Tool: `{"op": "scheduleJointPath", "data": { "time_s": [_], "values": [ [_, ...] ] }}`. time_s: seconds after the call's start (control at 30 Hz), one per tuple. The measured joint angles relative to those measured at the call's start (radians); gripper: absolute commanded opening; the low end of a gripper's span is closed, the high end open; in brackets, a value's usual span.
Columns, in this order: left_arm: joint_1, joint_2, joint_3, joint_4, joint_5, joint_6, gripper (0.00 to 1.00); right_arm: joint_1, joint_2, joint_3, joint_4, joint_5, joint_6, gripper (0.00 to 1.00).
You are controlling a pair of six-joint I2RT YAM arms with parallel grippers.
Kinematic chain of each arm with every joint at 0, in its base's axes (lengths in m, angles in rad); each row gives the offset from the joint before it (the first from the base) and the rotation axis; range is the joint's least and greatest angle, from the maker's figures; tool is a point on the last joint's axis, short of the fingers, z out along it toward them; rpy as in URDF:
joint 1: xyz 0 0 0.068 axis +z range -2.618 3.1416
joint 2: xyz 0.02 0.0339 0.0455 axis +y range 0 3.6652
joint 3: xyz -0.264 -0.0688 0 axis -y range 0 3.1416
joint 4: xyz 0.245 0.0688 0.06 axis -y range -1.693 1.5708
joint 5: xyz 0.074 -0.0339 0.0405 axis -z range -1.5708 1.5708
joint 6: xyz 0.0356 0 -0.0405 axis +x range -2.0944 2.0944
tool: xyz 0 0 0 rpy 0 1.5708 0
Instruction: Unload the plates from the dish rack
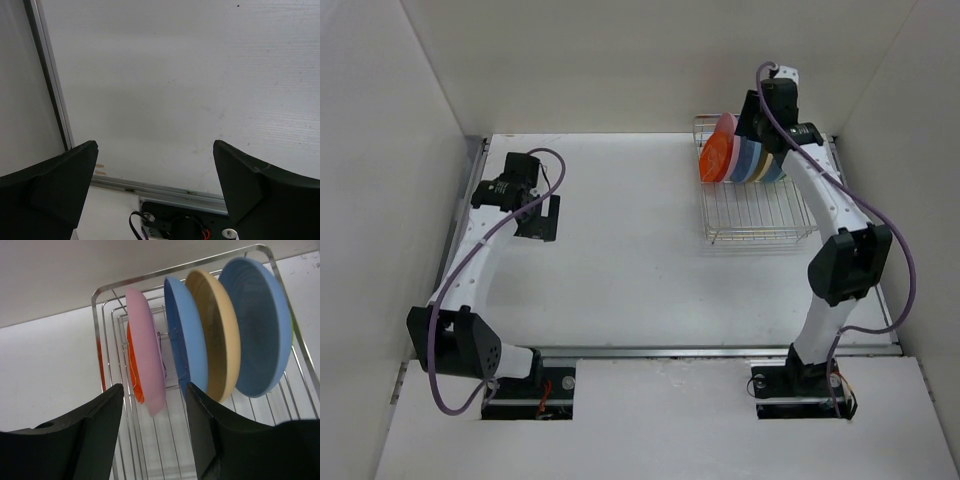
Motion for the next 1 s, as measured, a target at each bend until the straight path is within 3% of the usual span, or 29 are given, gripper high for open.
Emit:
{"op": "scheduleJointPath", "data": {
  "time_s": [0.27,0.4,0.63,1.0],
  "values": [
    [0.0,0.019,0.0,0.002,0.0,0.012,1.0,0.144,0.018,-0.051,0.082,0.118,-0.106,0.48],
    [0.0,0.031,0.0,0.003,0.001,0.014,1.0,0.207,0.076,0.048,0.073,0.174,-0.144,0.45],
    [0.0,0.036,0.0,0.003,0.001,0.015,1.0,0.186,0.256,0.243,0.011,0.247,-0.164,0.45],
    [0.0,0.042,0.0,0.007,0.009,0.016,1.0,0.18,0.391,0.269,-0.114,0.341,-0.159,0.45]
  ]
}}
